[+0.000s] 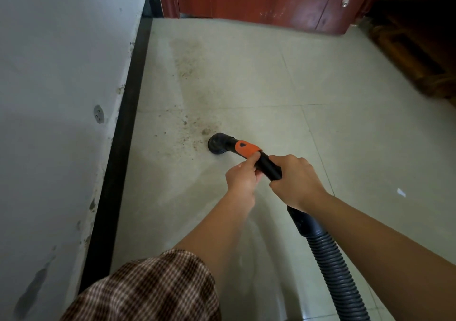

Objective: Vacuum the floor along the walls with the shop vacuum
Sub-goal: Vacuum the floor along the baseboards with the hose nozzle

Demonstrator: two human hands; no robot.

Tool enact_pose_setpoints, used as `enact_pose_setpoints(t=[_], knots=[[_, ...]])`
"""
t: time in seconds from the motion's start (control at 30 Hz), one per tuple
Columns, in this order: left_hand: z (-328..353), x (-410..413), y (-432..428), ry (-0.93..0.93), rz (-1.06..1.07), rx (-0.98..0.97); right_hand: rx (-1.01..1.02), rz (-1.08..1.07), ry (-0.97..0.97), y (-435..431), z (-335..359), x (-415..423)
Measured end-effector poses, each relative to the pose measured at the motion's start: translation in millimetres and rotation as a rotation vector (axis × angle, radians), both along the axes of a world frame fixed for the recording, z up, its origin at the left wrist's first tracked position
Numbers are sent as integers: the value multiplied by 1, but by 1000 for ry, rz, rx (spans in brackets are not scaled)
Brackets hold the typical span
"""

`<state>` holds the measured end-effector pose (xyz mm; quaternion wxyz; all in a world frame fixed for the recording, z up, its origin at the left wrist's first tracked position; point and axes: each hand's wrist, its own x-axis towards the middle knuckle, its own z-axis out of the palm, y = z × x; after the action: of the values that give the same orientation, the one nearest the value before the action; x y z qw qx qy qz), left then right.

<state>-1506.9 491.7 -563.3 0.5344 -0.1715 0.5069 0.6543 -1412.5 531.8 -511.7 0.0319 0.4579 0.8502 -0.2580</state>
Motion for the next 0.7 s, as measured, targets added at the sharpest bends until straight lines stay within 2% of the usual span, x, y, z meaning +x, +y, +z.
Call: enact_pose_setpoints(t=[0.17,0.7], knots=[[5,-5,-10,10,77,-69,-1,-16,-1,-12,-2,-9],[3,-35,-49,81,61,-154,-45,38,42,-44,-14,-27]])
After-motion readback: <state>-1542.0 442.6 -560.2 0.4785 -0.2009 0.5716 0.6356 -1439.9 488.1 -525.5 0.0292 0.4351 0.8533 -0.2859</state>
